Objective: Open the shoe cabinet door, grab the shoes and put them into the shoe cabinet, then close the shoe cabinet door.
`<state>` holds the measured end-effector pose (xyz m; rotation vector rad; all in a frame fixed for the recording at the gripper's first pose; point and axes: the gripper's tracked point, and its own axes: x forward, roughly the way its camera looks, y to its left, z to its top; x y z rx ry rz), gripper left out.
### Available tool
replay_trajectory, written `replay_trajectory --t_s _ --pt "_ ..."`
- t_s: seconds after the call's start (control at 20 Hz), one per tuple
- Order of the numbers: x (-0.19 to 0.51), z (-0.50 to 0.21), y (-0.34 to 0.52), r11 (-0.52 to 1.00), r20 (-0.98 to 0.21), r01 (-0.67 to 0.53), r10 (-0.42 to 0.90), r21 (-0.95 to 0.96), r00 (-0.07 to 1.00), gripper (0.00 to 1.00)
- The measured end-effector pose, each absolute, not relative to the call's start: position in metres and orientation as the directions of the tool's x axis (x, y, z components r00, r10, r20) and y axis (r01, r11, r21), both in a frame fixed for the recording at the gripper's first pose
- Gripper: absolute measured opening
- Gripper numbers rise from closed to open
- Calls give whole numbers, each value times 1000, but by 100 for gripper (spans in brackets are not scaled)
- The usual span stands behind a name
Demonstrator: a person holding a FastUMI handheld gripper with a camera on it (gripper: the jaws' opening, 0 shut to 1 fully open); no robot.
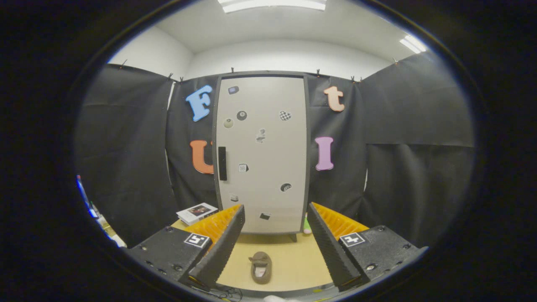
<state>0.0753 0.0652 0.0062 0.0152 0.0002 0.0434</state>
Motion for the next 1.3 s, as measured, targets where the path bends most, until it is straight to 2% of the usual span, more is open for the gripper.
replay_trajectory --t_s 0.45,0.75,1.0,1.2,1.3 --pt "221 17 159 984 -11 -176 176 17 984 98" --pt "319 18 215 976 -27 -219 218 -2 975 98" --pt "373 19 246 969 -43 -247 247 18 968 98" --pt "401 31 252 974 -18 -225 226 17 974 94" --pt "408 33 254 974 -22 -222 223 51 975 86"
